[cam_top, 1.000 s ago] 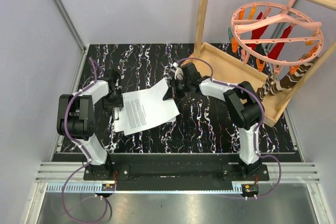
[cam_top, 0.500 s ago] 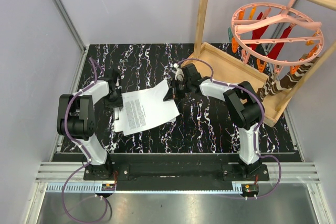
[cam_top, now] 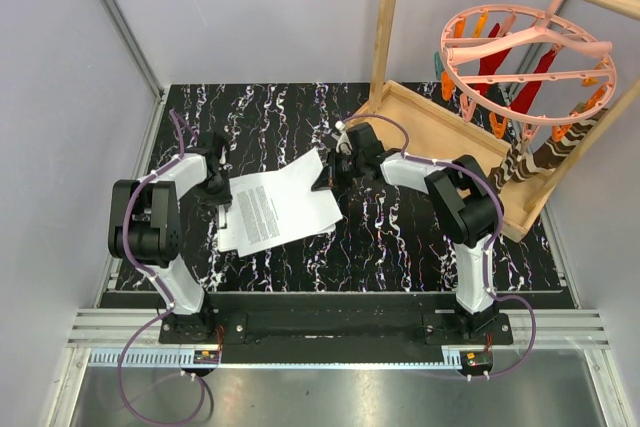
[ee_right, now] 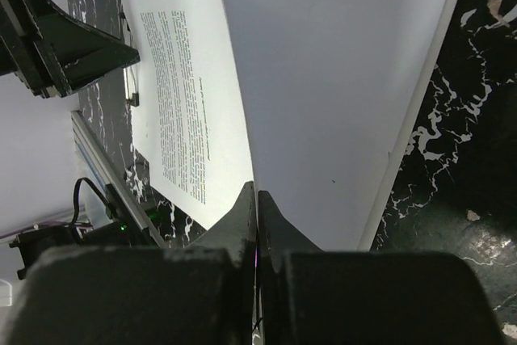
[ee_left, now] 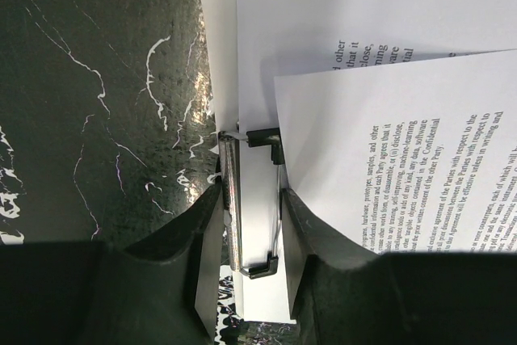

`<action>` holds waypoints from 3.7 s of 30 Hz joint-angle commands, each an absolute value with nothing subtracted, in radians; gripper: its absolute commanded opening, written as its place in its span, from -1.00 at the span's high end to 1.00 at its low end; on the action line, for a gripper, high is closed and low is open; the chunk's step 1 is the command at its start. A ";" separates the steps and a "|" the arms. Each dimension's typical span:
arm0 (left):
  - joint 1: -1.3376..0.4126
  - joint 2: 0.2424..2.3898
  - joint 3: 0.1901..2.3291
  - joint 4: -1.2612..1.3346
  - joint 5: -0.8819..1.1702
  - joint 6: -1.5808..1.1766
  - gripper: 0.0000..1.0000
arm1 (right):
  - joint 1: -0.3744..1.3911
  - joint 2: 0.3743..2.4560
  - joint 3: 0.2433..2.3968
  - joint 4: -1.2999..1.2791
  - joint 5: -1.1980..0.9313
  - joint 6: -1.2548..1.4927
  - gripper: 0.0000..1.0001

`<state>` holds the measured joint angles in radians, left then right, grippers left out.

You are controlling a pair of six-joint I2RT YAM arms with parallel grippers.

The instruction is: Put the files into the folder

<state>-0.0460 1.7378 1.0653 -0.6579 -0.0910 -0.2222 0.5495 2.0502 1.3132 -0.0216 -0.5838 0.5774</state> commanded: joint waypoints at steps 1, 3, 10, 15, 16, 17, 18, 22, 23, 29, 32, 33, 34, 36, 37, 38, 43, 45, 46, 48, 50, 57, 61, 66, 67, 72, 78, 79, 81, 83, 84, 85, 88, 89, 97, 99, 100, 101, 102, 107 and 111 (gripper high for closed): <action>-0.067 1.752 1.023 -0.637 -0.025 -0.259 0.99 | 0.545 2.062 1.293 0.051 -0.539 0.644 1.00; -0.067 1.744 1.016 -0.629 0.023 -0.267 1.00 | 0.545 2.057 1.284 0.049 -0.525 0.663 1.00; -0.060 1.681 0.974 -0.577 0.112 -0.282 1.00 | 0.529 2.048 1.226 0.045 -0.462 0.693 1.00; -0.040 1.651 0.945 -0.523 0.172 -0.290 1.00 | 0.499 2.042 1.209 0.037 -0.452 0.690 1.00; -0.040 1.649 0.939 -0.517 0.172 -0.296 1.00 | 0.500 2.043 1.216 0.032 -0.454 0.689 1.00; -0.038 1.649 0.939 -0.515 0.175 -0.298 1.00 | 0.499 2.043 1.219 0.028 -0.456 0.687 1.00; -0.037 1.646 0.936 -0.502 0.186 -0.299 1.00 | 0.497 2.045 1.223 0.026 -0.456 0.692 1.00; -0.032 1.629 0.923 -0.483 0.190 -0.307 1.00 | 0.503 2.051 1.233 0.053 -0.508 0.677 1.00; -0.031 1.628 0.923 -0.479 0.201 -0.304 1.00 | 0.506 2.052 1.238 0.057 -0.527 0.664 1.00; -0.020 1.621 0.922 -0.466 0.225 -0.284 1.00 | 0.508 2.049 1.288 -0.054 -0.563 0.520 1.00; -0.012 1.624 0.923 -0.462 0.233 -0.270 1.00 | 0.508 2.043 1.311 -0.109 -0.555 0.471 1.00; -0.011 1.624 0.923 -0.462 0.232 -0.264 1.00 | 0.508 2.042 1.319 -0.126 -0.536 0.459 1.00; -0.009 1.623 0.922 -0.462 0.235 -0.262 1.00 | 0.506 2.043 1.330 -0.155 -0.526 0.439 1.00; -0.006 1.615 0.914 -0.454 0.236 -0.259 1.00 | 0.505 2.043 1.342 -0.182 -0.497 0.422 1.00; -0.003 1.611 0.911 -0.451 0.235 -0.256 1.00 | 0.503 2.043 1.351 -0.201 -0.489 0.411 1.00; -0.002 1.609 0.910 -0.451 0.230 -0.256 1.00 | 0.500 2.048 1.354 -0.209 -0.485 0.405 1.00; -0.002 1.602 0.904 -0.440 0.247 -0.253 1.00 | 0.494 2.063 1.387 -0.274 -0.431 0.345 1.00; -0.002 1.597 0.896 -0.430 0.261 -0.255 1.00 | 0.494 2.075 1.397 -0.279 -0.429 0.344 1.00; -0.002 1.595 0.896 -0.428 0.265 -0.255 1.00 | 0.494 2.082 1.410 -0.284 -0.434 0.344 1.00; -0.002 1.589 0.890 -0.420 0.273 -0.256 1.00 | 0.494 2.105 1.423 -0.282 -0.451 0.350 1.00; 0.000 1.583 0.885 -0.416 0.287 -0.258 1.00 | 0.494 2.123 1.437 -0.285 -0.440 0.365 1.00; -0.002 1.562 0.864 -0.387 0.318 -0.298 1.00 | 0.494 2.126 1.424 -0.294 -0.367 0.443 1.00; 0.023 1.551 0.853 -0.373 0.325 -0.328 1.00 | 0.494 2.120 1.390 -0.310 -0.350 0.446 1.00; 0.021 1.548 0.847 -0.391 0.293 -0.363 1.00 | 0.500 2.106 1.378 -0.301 -0.374 0.469 1.00; 0.023 1.545 0.845 -0.387 0.293 -0.371 1.00 | 0.503 2.105 1.379 -0.302 -0.373 0.475 1.00; 0.021 1.517 0.818 -0.341 0.331 -0.402 1.00 | 0.506 2.114 1.384 -0.305 -0.347 0.506 1.00; 0.034 1.509 0.801 -0.330 0.360 -0.394 1.00 | 0.512 2.103 1.353 -0.310 -0.330 0.529 1.00; 0.037 1.511 0.796 -0.322 0.373 -0.396 1.00 | 0.514 2.097 1.353 -0.310 -0.328 0.529 1.00; 0.037 1.503 0.784 -0.301 0.385 -0.409 1.00 | 0.521 2.089 1.354 -0.311 -0.330 0.526 1.00; 0.037 1.499 0.778 -0.285 0.405 -0.416 1.00 | 0.528 2.086 1.362 -0.313 -0.327 0.517 1.00; 0.040 1.496 0.775 -0.281 0.413 -0.417 1.00 | 0.538 2.086 1.374 -0.324 -0.327 0.506 1.00; 0.041 1.494 0.773 -0.275 0.425 -0.417 1.00 | 0.543 2.088 1.379 -0.328 -0.327 0.502 1.00; 0.054 1.485 0.764 -0.256 0.446 -0.420 1.00 | 0.555 2.089 1.393 -0.344 -0.313 0.489 1.00; 0.058 1.488 0.761 -0.258 0.451 -0.419 1.00 | 0.555 2.092 1.394 -0.345 -0.311 0.489 1.00; 0.052 1.493 0.831 -0.374 0.321 -0.364 1.00 | 0.555 2.080 1.384 -0.354 -0.310 0.502 1.00; 0.049 1.505 0.876 -0.439 0.293 -0.357 0.96 | 0.551 2.077 1.388 -0.354 -0.310 0.502 1.00; 0.048 1.505 0.882 -0.448 0.282 -0.356 0.86 | 0.549 2.069 1.390 -0.354 -0.311 0.500 1.00; 0.046 1.500 0.887 -0.459 0.272 -0.354 0.72 | 0.545 2.065 1.391 -0.354 -0.321 0.497 1.00; 0.032 1.493 0.888 -0.462 0.258 -0.354 0.42 | 0.543 2.060 1.393 -0.354 -0.324 0.497 0.97; -0.040 1.471 0.910 -0.500 0.160 -0.351 0.00 | 0.529 2.005 1.384 -0.356 -0.373 0.483 0.48; -0.081 1.499 0.928 -0.514 0.098 -0.351 -0.11 | 0.522 1.950 1.362 -0.353 -0.387 0.488 0.29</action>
